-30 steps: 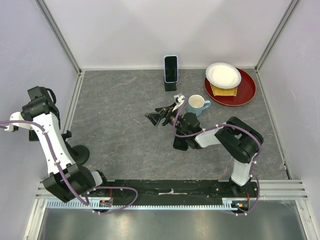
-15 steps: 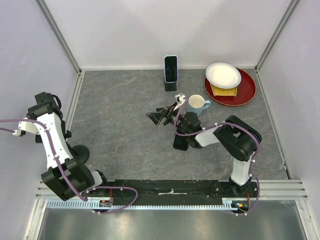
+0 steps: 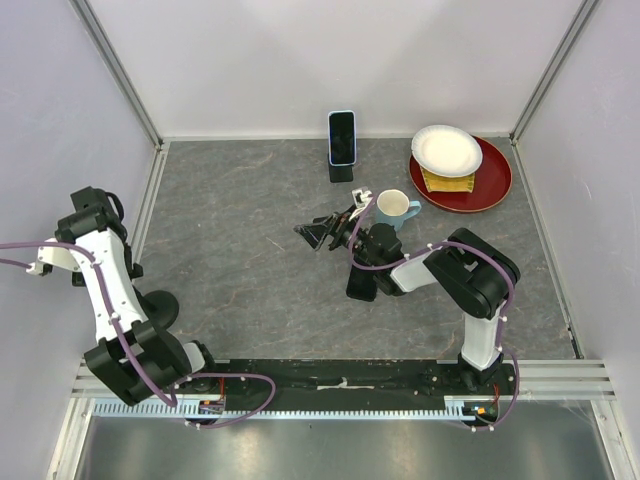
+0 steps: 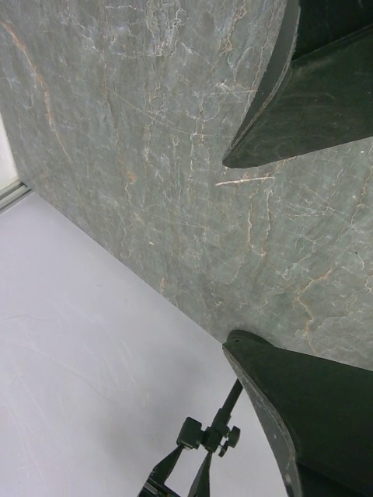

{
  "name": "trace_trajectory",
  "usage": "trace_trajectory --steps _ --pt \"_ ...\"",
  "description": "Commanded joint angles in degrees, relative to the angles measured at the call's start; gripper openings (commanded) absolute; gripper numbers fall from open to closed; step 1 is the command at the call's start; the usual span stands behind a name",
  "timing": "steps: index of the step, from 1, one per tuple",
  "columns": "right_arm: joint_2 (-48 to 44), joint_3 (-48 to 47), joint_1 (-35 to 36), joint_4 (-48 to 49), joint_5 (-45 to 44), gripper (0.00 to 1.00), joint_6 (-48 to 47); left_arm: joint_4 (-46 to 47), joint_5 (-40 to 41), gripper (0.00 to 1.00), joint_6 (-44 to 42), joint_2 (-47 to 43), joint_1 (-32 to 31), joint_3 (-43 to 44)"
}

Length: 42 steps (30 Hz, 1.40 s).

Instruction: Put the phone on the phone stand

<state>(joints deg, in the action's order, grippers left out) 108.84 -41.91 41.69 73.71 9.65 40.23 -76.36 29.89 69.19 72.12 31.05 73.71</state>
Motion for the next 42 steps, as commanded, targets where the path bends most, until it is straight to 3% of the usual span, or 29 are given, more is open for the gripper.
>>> trace_trajectory --steps 1,5,9,14,19,24,26,30,36,42 --pt "0.2 -0.8 -0.4 5.2 1.2 0.98 1.0 -2.4 -0.2 0.26 1.5 -0.2 0.5 -2.3" --pt "0.4 -0.8 -0.5 5.3 1.2 0.98 1.1 -1.3 -1.2 0.02 0.3 -0.5 0.5 -2.8" --pt "0.5 -0.7 -0.5 5.4 1.2 0.98 1.3 -0.5 -1.9 0.02 -0.8 -0.7 0.5 -3.1" --pt "0.7 -0.9 -0.6 5.5 1.2 0.98 1.6 7.0 -4.0 0.02 -9.9 -2.3 -0.6 -5.7" --pt "0.9 -1.0 -0.7 5.5 1.5 0.98 1.6 15.4 -12.9 0.02 -19.8 -2.2 -1.8 -10.0" --pt "0.9 -1.1 -0.7 5.4 1.6 0.98 1.5 23.3 -16.3 0.02 -29.5 -5.0 -7.1 -11.6" --pt "0.9 -1.2 -0.7 5.4 1.5 0.98 1.6 29.9 -18.0 0.02 -37.6 -8.1 -11.3 -13.7" --pt "1.2 -1.2 -0.7 5.3 1.5 0.98 1.5 37.0 -30.2 0.02 -48.2 -11.9 -15.3 -17.8" --pt "1.4 -1.3 -0.6 5.2 1.5 0.98 1.6 39.9 -43.9 0.02 -56.6 -12.8 -19.1 -19.0" --pt "1.4 -1.6 -0.7 4.9 1.9 0.98 1.3 37.4 -40.5 0.02 -60.6 -10.9 -24.6 -16.8"
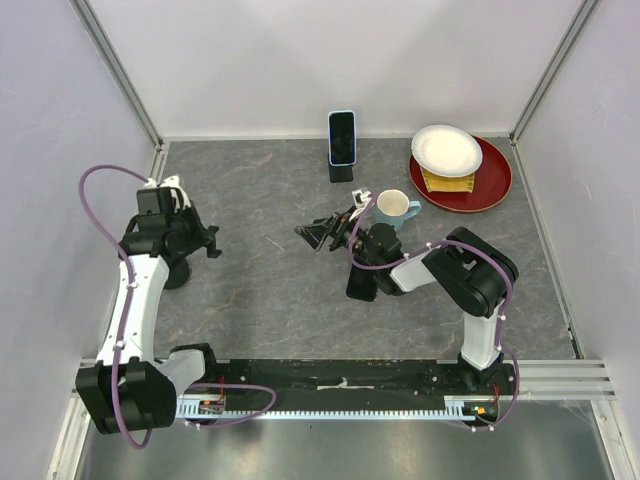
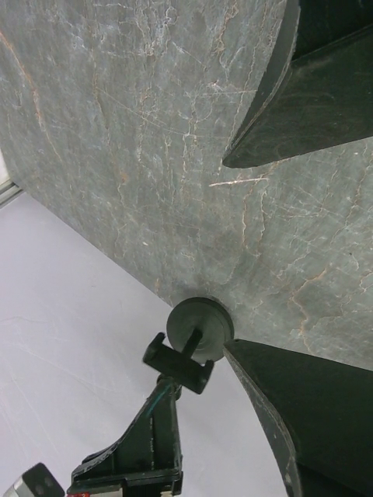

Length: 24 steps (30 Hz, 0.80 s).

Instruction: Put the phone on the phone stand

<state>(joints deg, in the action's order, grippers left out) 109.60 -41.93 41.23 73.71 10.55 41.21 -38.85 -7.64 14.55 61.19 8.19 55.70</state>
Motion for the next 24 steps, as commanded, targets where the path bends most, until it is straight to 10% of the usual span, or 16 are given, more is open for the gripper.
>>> trace_trajectory --steps 1,18,22,24 --pt "0.6 -1.8 -0.3 4.7 1.2 0.98 0.4 0.1 -2.0 0.02 -5.8 -1.0 -1.8 0.9" --pt "1.1 -3.2 -0.3 3.0 2.5 0.98 0.1 3.0 -1.6 0.03 -1.2 -4.0 -1.7 -1.4" --pt "1.1 -3.2 -0.3 2.9 2.5 0.98 0.1 2.6 0.2 0.49 4.0 -3.7 -1.2 -2.3" --pt "1.0 -3.2 -0.3 2.8 2.5 0.98 0.1 1.3 0.3 0.56 10.6 -2.5 0.2 -3.1"
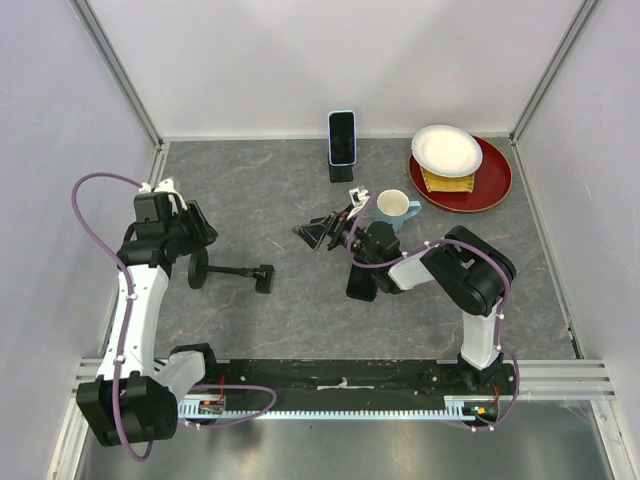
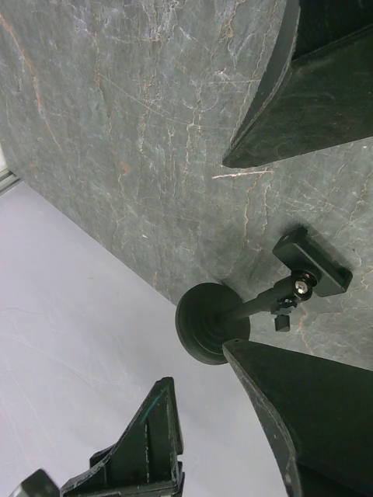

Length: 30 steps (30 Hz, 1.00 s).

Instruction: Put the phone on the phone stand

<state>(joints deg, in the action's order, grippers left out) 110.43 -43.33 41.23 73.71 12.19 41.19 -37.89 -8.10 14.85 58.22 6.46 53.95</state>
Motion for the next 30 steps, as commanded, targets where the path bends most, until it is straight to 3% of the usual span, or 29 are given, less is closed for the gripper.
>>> trace_trajectory --steps 1,5,8,11,16,22,30 --pt "0.0 -1.6 -0.3 2.8 0.7 0.98 0.0 -0.3 0.7 0.57 13.4 1.1 2.6 -1.8" --pt "0.0 -1.6 -0.3 2.8 0.6 0.98 -0.1 -1.4 -4.8 0.56 30.9 2.9 3.2 -4.5" --pt "0.0 -1.5 -0.3 2.8 0.6 0.98 -0.1 -3.1 -1.6 0.54 42.1 2.7 3.1 -7.0" --pt "0.0 -1.6 -0.3 2.8 0.5 0.98 -0.1 -6.4 0.8 0.55 47.8 4.9 3.1 -7.3" --pt "-0.1 -1.5 -0.3 2.8 0.6 0.98 -0.1 -8.9 0.5 0.58 50.2 10.9 2.3 -6.8" --pt "0.0 -1.6 -0.3 2.8 0.5 0.98 -0.1 -4.1 1.4 0.59 51.7 15.3 1.8 -8.3" --pt "0.0 -2.0 -0.2 2.2 0.8 0.98 -0.3 -1.5 3.4 0.50 54.8 19.6 1.6 -10.3"
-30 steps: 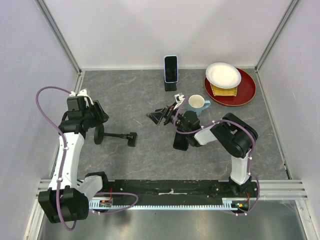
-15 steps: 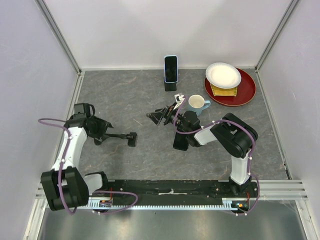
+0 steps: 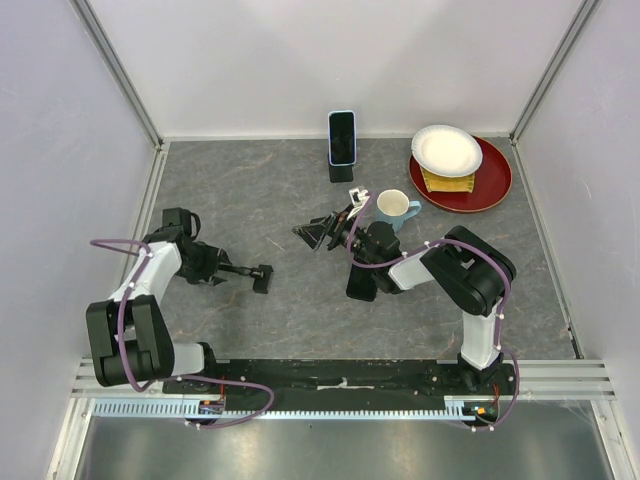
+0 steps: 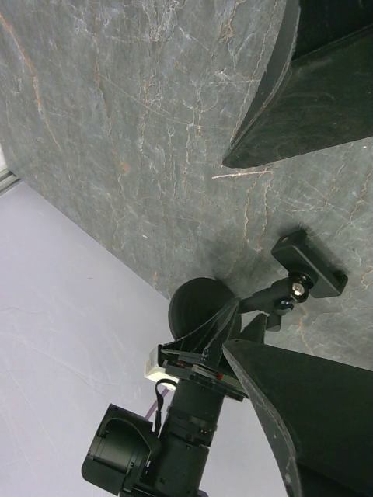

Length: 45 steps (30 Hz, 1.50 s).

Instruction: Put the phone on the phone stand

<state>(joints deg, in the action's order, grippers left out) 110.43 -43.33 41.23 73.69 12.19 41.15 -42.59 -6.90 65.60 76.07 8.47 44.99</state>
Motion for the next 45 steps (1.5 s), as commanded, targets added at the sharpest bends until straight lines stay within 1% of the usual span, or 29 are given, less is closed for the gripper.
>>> trace_trajectory --steps 1,2,5,6,8,11,13,14,15,17,18,20,21,22,23,24,26,27,28,29,32,33,34,36,38,41,42,45 --pt "0.0 -2.0 -0.2 1.9 0.7 0.98 -0.5 3.4 2.3 0.49 4.3 2.1 -0.5 -1.7" --pt "0.0 -2.0 -0.3 1.9 0.7 0.98 -0.7 3.7 1.9 0.47 4.5 2.2 -0.5 -2.0" --pt "-0.4 -2.2 -0.2 1.1 1.0 0.98 -1.8 5.1 1.7 0.26 3.9 2.1 -0.4 -2.8" --pt "-0.6 -2.3 -0.2 0.4 1.2 0.98 -2.1 5.3 1.9 0.13 3.5 1.7 -0.4 -2.7" --pt "-0.8 -2.6 -0.2 -0.2 2.3 0.98 -3.9 5.6 2.2 0.02 1.6 0.1 -0.5 -2.5" --pt "-1.9 -3.2 0.2 -2.3 3.2 0.98 -7.6 5.6 2.4 0.02 -1.8 -3.0 -0.5 -1.8" --pt "-3.1 -3.7 0.9 -5.8 4.5 0.98 -10.3 5.8 0.2 0.02 -3.5 -5.0 -0.4 -1.7" --pt "-3.6 -4.3 1.2 -7.1 5.3 0.98 -12.2 6.5 -1.6 0.02 -4.0 -7.1 -0.2 -1.9" --pt "-4.7 -4.5 1.6 -9.4 6.6 0.98 -15.9 7.3 -6.5 0.02 -4.6 -8.1 0.0 -2.2" --pt "-6.2 -3.6 3.1 -10.6 7.5 0.98 -20.4 7.6 -10.7 0.02 -5.3 -10.8 0.4 -2.2" --pt "-7.6 -2.8 3.6 -9.7 7.9 0.98 -24.5 7.6 -13.6 0.02 -5.3 -11.6 0.5 -1.6" --pt "-8.9 -0.2 4.7 -7.4 10.3 0.96 -27.1 6.6 -15.2 0.02 -5.5 -13.3 0.4 -0.5" --pt "-10.0 0.7 4.8 -4.5 12.2 0.93 -27.9 4.8 -16.3 0.02 -5.6 -14.6 0.5 0.4" --pt "-10.3 1.7 4.9 -2.6 16.0 0.90 -29.1 4.3 -17.0 0.02 -5.7 -15.3 0.5 0.7" --pt "-10.8 3.8 4.8 -0.4 17.8 0.86 -29.5 4.0 -18.0 0.02 -5.7 -15.9 0.5 0.8" --pt "-11.6 5.2 4.9 4.4 18.7 0.81 -29.9 3.2 -19.9 0.02 -5.8 -16.9 0.5 0.9" --pt "-12.4 8.9 5.3 8.8 20.8 0.74 -31.4 2.7 -21.6 0.02 -6.0 -17.8 0.4 0.9" --pt "-13.0 10.0 5.5 11.4 21.6 0.67 -32.6 2.5 -22.6 0.02 -6.0 -18.3 0.5 0.8" --pt "-13.4 10.9 6.6 11.4 21.7 0.65 -34.3 2.4 -23.2 0.02 -6.2 -19.1 0.5 0.9" --pt "-13.9 12.0 7.3 10.3 21.3 0.65 -38.7 2.4 -23.4 0.02 -6.4 -19.6 0.6 1.0" --pt "-16.4 11.1 10.6 0.2 20.2 0.68 -45.6 2.3 -25.2 0.02 -7.8 -19.7 0.4 1.9" --pt "-16.1 10.1 11.1 -4.6 20.7 0.73 -45.8 2.3 -26.4 0.02 -9.0 -19.6 0.5 2.5" --pt "-15.7 8.6 11.4 -5.9 21.1 0.77 -45.8 2.3 -27.2 0.02 -9.6 -19.5 0.4 2.8" --pt "-14.3 8.3 12.0 -4.9 20.7 0.83 -45.4 2.9 -29.3 0.02 -11.5 -19.7 0.6 3.0" --pt "-14.1 8.9 12.6 -2.9 19.5 0.87 -45.6 4.4 -31.4 0.02 -12.3 -20.5 0.5 2.6" --pt "-14.6 8.9 14.4 -5.2 18.1 0.89 -47.8 4.5 -34.5 0.02 -13.1 -20.7 0.4 2.2" --pt "-14.6 8.6 15.3 -5.9 16.8 0.90 -49.8 4.4 -35.1 0.02 -13.3 -20.8 0.4 2.1" --pt "-14.0 8.2 16.3 -6.8 15.0 0.89 -51.4 3.3 -35.1 0.02 -14.9 -21.4 0.5 2.6"
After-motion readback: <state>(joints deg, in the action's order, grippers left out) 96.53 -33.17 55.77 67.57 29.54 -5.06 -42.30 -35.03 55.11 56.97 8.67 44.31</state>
